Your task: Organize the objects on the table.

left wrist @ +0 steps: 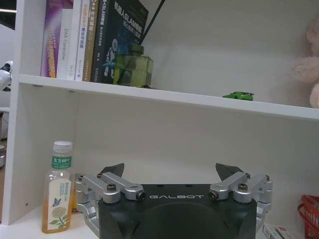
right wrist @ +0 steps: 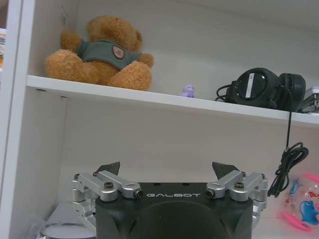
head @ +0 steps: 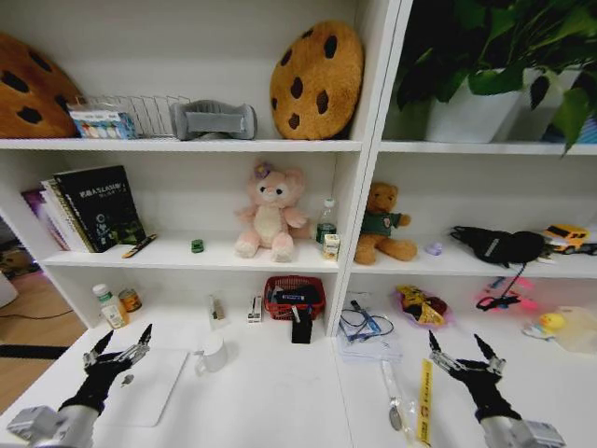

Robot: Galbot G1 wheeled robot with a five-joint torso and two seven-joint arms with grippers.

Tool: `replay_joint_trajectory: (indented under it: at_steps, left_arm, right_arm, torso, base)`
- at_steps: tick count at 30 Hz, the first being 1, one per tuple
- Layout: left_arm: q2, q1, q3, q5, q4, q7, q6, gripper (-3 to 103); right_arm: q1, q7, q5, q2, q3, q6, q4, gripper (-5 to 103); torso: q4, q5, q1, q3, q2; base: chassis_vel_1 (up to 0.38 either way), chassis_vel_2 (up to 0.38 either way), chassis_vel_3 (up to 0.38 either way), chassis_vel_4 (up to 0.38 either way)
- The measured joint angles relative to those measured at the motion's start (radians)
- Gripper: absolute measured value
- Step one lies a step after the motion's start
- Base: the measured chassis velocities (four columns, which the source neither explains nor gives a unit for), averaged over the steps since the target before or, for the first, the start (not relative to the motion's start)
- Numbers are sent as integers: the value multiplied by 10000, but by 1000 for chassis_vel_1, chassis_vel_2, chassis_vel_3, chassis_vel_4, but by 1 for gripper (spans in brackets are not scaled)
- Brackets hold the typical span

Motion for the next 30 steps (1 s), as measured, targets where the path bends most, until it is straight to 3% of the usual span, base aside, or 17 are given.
replay_joint_trajectory:
  at_steps: [30]
  left_arm:
    - [0, 0, 0, 0, 0, 0, 0, 100]
  right_arm:
    - [1, 2, -2, -1, -2, -2, -4, 100]
  torso:
    - [-4, 4, -1, 0, 0]
  base:
    - [164, 168, -172, -173]
